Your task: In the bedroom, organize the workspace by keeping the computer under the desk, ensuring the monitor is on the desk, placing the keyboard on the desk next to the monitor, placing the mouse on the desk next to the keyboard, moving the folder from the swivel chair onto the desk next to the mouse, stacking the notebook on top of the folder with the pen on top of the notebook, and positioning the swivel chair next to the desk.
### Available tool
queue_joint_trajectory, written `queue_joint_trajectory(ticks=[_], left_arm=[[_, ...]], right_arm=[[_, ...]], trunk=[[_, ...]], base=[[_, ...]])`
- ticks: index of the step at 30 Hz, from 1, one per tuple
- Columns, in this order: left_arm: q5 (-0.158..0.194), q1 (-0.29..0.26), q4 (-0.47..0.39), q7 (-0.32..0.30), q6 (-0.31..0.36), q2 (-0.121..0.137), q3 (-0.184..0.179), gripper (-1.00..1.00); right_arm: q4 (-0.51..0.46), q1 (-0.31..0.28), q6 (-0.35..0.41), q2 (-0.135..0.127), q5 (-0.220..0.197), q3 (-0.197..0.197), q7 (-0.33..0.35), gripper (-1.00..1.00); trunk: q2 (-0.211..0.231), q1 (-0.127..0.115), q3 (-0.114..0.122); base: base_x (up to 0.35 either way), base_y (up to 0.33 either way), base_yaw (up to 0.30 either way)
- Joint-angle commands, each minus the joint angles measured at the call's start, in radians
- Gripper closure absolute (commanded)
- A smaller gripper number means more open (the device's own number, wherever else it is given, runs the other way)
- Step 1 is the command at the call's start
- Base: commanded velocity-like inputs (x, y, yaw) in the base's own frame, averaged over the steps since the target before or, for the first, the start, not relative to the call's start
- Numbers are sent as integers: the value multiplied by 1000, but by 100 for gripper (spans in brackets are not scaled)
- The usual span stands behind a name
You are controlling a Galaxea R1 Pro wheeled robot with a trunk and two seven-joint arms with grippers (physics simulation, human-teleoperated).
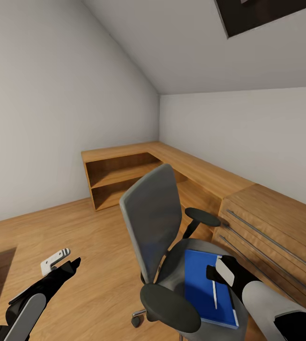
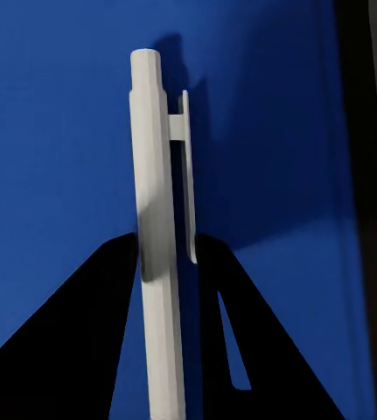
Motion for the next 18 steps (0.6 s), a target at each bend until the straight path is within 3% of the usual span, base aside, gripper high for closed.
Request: queue_joint_trajectory(ticks=[1,10,18], left_arm=[[8,-1,-1,9,0,1,-2,-100],[10,-1,3,8,2,2,-2,-100],[9,-1,7,8,2,2,-2,-100]], right_arm=[[-2,0,4,-1,-11,8,-7,100],[-3,0,4,-1,-11,8,-7,100],[-3,0,4,-1,-10,8,-7,100]], trunk=[[-1,0,-1],[-1,0,-1],[55,-31,24]], base=[[0,0,0],[0,0,0],[0,0,0]])
